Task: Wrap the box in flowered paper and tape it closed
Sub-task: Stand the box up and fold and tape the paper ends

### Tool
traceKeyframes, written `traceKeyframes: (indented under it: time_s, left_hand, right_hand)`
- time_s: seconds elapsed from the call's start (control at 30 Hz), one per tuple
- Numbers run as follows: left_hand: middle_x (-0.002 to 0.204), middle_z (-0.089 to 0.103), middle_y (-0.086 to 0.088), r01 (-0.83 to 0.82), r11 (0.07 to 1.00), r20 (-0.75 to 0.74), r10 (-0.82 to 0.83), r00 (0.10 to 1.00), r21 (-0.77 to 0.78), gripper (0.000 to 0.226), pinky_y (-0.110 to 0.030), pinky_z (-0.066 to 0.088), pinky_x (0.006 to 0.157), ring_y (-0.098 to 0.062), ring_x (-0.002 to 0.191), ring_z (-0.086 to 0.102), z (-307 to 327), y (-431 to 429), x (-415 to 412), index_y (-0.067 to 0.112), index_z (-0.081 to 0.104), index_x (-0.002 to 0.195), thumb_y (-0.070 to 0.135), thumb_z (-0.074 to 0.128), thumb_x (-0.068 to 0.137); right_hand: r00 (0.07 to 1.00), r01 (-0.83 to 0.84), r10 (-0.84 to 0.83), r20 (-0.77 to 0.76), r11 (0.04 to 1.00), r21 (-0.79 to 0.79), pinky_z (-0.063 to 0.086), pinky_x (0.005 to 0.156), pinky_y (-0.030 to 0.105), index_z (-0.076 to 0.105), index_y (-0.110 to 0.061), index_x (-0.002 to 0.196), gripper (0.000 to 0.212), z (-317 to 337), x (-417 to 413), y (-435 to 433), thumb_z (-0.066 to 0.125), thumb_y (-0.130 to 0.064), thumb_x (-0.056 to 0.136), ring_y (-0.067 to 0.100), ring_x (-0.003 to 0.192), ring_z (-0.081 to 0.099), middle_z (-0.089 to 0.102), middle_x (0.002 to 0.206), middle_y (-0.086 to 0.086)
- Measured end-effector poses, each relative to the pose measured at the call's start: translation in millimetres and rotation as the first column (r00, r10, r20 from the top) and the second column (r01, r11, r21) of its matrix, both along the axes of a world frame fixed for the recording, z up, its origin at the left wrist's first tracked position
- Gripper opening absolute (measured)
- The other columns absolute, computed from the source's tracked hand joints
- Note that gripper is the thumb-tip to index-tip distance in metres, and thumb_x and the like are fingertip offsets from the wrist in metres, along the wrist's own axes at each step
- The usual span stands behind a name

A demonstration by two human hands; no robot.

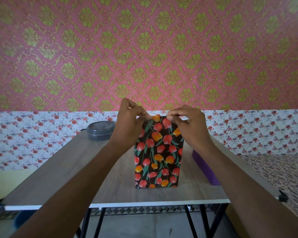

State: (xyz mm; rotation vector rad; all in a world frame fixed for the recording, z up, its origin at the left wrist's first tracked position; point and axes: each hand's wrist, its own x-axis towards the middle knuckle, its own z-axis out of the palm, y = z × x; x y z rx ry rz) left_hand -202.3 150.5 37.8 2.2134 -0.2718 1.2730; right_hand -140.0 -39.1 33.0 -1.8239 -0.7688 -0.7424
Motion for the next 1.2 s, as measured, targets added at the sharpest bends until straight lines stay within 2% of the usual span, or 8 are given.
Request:
traceKeyframes:
  time_s: [0.23,0.37,0.47,0.57,0.73,0.83,1.0,1.2]
  left_hand:
    - [0.084,0.053,-0.008,-0.023,0.996,-0.102,0.032,0.994,0.086,0.022,-0.005,0.035,0.068,-0.017,0.076,0.048,3.7,4.1,9.6,-0.003,0.065,0.081,0.011,0.063,0.098]
    - [0.081,0.06,-0.006,0.003,0.998,-0.138,0.006,0.99,0.067,0.03,-0.029,0.049,0.073,-0.019,0.075,0.059,9.7,6.6,13.5,0.002,0.066,0.074,0.022,0.067,0.096]
    - [0.079,0.06,-0.013,0.037,0.993,-0.183,-0.016,0.983,0.114,0.032,-0.027,0.045,0.068,-0.023,0.073,0.059,12.8,7.3,15.9,-0.001,0.063,0.073,0.018,0.064,0.098]
    - [0.073,0.054,-0.014,0.04,0.975,-0.182,0.001,0.983,0.221,0.036,-0.014,0.031,0.058,-0.025,0.065,0.05,12.1,9.4,18.4,-0.005,0.057,0.073,0.017,0.057,0.101]
    - [0.072,0.048,-0.005,0.056,0.959,-0.174,-0.007,0.985,0.278,0.037,-0.029,0.028,0.061,-0.014,0.063,0.042,11.7,16.3,22.6,-0.001,0.057,0.073,0.021,0.056,0.102]
    - [0.078,0.059,-0.007,0.11,0.965,-0.188,-0.065,0.98,0.237,0.031,-0.036,0.046,0.066,-0.021,0.072,0.055,12.1,17.4,20.8,0.003,0.063,0.085,0.028,0.056,0.102]
    - [0.082,0.069,0.002,0.191,0.975,-0.259,-0.157,0.953,0.112,0.02,-0.017,0.049,0.069,-0.008,0.078,0.064,16.7,18.7,15.8,0.012,0.07,0.091,0.031,0.069,0.093]
    - [0.064,0.062,-0.005,0.039,0.995,-0.341,-0.004,0.94,0.097,0.034,-0.01,0.036,0.055,-0.011,0.058,0.053,18.3,10.9,24.3,-0.002,0.069,0.077,0.023,0.062,0.099]
  right_hand:
    - [0.999,0.03,-0.032,-0.027,0.995,-0.097,0.045,0.083,0.018,0.077,-0.013,0.092,0.01,0.8,1.8,-2.0,0.07,-0.019,0.096,0.005,0.09,0.062,0.069,0.092,-0.003]
    - [0.992,0.021,-0.038,-0.123,0.991,-0.132,0.032,0.09,0.022,0.071,-0.005,0.088,0.019,5.8,5.3,-0.6,0.067,-0.02,0.098,0.014,0.101,0.051,0.051,0.105,0.004]
    - [0.982,0.032,-0.063,-0.179,0.984,-0.173,0.028,0.094,0.023,0.067,0.004,0.078,0.029,10.7,7.8,0.2,0.065,-0.016,0.099,0.016,0.1,0.049,0.051,0.1,0.008]
    - [0.982,0.02,-0.064,-0.179,0.971,-0.24,0.03,0.091,0.025,0.036,-0.004,0.058,0.051,16.2,9.0,4.3,0.06,-0.013,0.102,0.016,0.079,0.045,0.04,0.075,0.016]
    - [0.98,-0.013,-0.045,-0.194,0.957,-0.289,0.03,0.079,-0.006,0.037,-0.007,0.06,0.047,16.8,15.2,9.2,0.055,-0.009,0.103,0.049,0.073,0.053,0.04,0.075,0.02]
    - [0.982,-0.011,-0.041,-0.184,0.962,-0.271,0.031,0.078,-0.001,0.036,-0.007,0.061,0.047,15.5,18.2,9.4,0.055,-0.011,0.104,0.048,0.07,0.053,0.04,0.076,0.019]
    - [0.987,-0.004,-0.036,-0.157,0.97,-0.243,0.036,0.083,0.008,0.026,-0.011,0.06,0.053,13.5,17.4,6.9,0.055,-0.012,0.104,0.031,0.067,0.043,0.035,0.07,0.017]
    - [0.989,0.046,-0.08,-0.126,0.967,-0.251,0.032,0.072,-0.009,0.033,-0.007,0.056,0.052,13.1,21.7,9.5,0.058,-0.011,0.102,0.03,0.058,0.043,0.035,0.063,0.017]
